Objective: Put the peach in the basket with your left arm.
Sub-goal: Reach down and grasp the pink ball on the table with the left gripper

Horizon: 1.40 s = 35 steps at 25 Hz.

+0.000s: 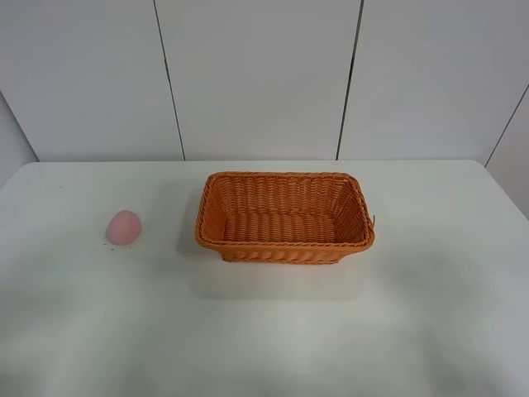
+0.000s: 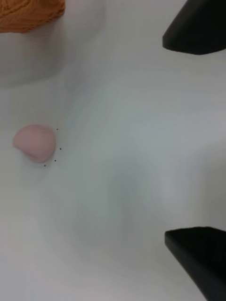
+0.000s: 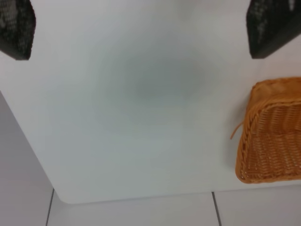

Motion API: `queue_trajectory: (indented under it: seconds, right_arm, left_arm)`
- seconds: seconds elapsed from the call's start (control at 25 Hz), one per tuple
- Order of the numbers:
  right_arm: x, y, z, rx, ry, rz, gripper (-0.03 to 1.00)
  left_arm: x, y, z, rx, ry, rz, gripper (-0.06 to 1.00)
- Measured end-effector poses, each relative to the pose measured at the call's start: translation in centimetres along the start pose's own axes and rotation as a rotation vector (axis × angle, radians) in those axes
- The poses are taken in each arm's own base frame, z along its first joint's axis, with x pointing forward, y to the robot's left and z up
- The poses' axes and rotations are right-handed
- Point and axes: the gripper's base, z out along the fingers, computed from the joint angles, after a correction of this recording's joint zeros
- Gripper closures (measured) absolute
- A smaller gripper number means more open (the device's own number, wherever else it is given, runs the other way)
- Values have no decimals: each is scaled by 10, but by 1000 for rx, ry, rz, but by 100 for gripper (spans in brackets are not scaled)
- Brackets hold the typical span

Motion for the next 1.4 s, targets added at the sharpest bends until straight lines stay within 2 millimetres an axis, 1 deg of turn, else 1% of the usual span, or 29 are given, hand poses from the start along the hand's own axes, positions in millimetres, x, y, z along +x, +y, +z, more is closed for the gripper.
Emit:
queue_trajectory:
  seconds: [0.12, 0.2, 0.28, 0.32, 0.4, 0.52, 0.64, 0.68, 0.76, 0.88, 1.0, 1.16, 1.32, 1.4]
  right_arm:
    - [0, 0, 0, 0, 0, 0, 27]
    - [0, 0, 0, 0, 0, 0, 27]
    - [0, 0, 0, 0, 0, 0, 27]
    - [0, 0, 0, 0, 0, 0, 27]
    - [0, 0, 0, 0, 0, 0, 27]
    - [0, 0, 0, 0, 0, 0, 27]
    - [0, 0, 0, 0, 0, 0, 27]
    - [0, 0, 0, 0, 0, 0, 27]
    - [0, 0, 0, 0, 0, 0, 27]
    - [0, 0, 0, 0, 0, 0, 27]
    - [0, 0, 0, 0, 0, 0, 27]
    - [0, 0, 0, 0, 0, 0, 27]
    - [0, 0, 0, 0, 0, 0, 27]
    - [0, 0, 0, 0, 0, 0, 27]
  left_arm:
    - [-8, 0, -5, -1, -75, 1, 10]
    - [-18, 0, -8, -2, -106, 1, 10]
    - [-33, 0, -6, 7, -78, -5, 10]
    - [-33, 0, -6, 7, -78, -5, 10]
    - [-53, -1, 0, 12, -23, -10, 10]
    - [-86, 0, 20, 16, 88, -17, 10]
    - [-119, 1, 55, 16, 209, -23, 10]
    - [-130, 2, 71, 16, 247, -25, 10]
    - [-148, 3, 103, 15, 312, -29, 10]
    - [-169, 5, 164, 14, 434, -32, 10]
    - [-181, 7, 218, 18, 540, -22, 10]
    - [-190, 7, 286, 36, 640, -39, 10]
    - [-190, 5, 340, 64, 705, -79, 10]
    - [-189, 5, 363, 68, 719, -86, 10]
